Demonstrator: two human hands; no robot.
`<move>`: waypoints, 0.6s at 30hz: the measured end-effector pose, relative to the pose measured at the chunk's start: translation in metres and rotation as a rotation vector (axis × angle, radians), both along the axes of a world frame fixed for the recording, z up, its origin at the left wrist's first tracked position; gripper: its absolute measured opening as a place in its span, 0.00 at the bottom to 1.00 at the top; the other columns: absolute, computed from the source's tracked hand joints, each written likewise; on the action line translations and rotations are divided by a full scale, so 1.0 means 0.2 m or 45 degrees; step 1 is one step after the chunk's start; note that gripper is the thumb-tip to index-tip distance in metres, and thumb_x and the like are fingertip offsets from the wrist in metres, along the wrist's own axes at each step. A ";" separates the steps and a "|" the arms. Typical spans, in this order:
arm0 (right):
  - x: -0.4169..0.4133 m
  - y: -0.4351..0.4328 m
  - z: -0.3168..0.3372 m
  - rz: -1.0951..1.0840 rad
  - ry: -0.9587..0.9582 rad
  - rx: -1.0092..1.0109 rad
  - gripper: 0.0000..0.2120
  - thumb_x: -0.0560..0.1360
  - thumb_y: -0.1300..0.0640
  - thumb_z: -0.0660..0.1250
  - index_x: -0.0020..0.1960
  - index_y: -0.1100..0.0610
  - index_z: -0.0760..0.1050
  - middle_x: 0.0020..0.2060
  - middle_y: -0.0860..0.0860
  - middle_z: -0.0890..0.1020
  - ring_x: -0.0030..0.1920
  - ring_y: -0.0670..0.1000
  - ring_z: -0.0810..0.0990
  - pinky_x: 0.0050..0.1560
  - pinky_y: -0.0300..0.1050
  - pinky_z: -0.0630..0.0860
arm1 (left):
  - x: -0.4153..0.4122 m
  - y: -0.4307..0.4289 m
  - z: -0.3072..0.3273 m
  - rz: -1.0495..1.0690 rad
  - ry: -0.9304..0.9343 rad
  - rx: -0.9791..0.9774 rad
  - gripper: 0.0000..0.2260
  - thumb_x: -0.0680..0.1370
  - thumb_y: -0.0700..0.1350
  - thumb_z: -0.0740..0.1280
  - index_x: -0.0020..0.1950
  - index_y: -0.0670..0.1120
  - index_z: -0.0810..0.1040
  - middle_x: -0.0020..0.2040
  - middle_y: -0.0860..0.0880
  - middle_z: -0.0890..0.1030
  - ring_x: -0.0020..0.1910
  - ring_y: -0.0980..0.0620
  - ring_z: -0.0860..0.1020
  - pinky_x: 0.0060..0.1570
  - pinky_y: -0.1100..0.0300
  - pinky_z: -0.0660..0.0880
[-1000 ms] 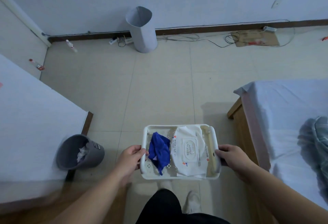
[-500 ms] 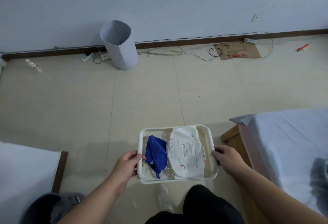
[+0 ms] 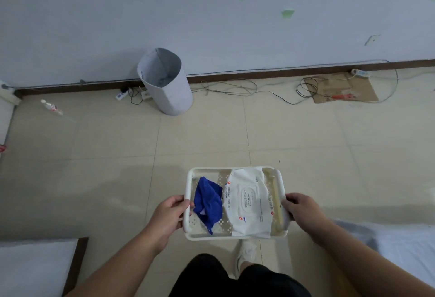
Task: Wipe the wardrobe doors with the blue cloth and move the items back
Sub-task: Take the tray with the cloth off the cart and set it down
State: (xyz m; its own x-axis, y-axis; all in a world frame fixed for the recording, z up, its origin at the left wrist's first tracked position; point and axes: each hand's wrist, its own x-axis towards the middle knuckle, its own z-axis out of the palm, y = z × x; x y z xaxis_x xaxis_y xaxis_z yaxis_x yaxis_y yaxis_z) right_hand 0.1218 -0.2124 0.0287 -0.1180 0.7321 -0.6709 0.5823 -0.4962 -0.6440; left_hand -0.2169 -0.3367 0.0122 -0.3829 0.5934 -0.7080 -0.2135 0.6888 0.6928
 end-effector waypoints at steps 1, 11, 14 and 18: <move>-0.03 0.10 0.01 0.009 -0.011 0.006 0.11 0.81 0.58 0.65 0.46 0.50 0.84 0.39 0.46 0.88 0.44 0.52 0.87 0.54 0.55 0.84 | -0.03 0.08 0.01 0.004 -0.001 0.005 0.06 0.83 0.43 0.67 0.53 0.45 0.84 0.50 0.44 0.88 0.49 0.46 0.85 0.54 0.45 0.83; -0.49 1.04 0.02 0.060 -0.065 0.004 0.11 0.81 0.58 0.64 0.46 0.47 0.83 0.41 0.47 0.88 0.46 0.54 0.87 0.56 0.57 0.83 | -0.45 0.92 -0.09 0.060 -0.034 0.056 0.07 0.82 0.44 0.68 0.50 0.49 0.86 0.49 0.45 0.88 0.46 0.47 0.84 0.39 0.56 0.82; -0.65 1.30 0.01 0.044 -0.107 0.016 0.12 0.81 0.58 0.64 0.45 0.48 0.83 0.40 0.48 0.88 0.46 0.55 0.86 0.55 0.57 0.83 | -0.61 1.21 -0.14 0.011 -0.057 0.064 0.08 0.82 0.45 0.68 0.48 0.51 0.86 0.49 0.46 0.88 0.47 0.47 0.85 0.41 0.55 0.83; -0.85 1.60 0.05 0.043 -0.145 0.026 0.12 0.80 0.58 0.64 0.44 0.48 0.83 0.41 0.49 0.87 0.45 0.55 0.85 0.50 0.53 0.83 | -0.81 1.54 -0.11 -0.011 -0.083 0.046 0.08 0.83 0.45 0.67 0.49 0.50 0.86 0.49 0.46 0.88 0.46 0.48 0.85 0.42 0.54 0.83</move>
State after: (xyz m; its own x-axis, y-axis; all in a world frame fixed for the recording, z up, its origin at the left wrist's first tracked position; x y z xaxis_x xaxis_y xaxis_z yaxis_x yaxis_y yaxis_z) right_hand -0.0477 0.1073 0.0396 -0.0670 0.7425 -0.6665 0.6685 -0.4625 -0.5824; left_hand -0.3779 -0.0296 -0.0107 -0.3316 0.6221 -0.7093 -0.2533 0.6655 0.7021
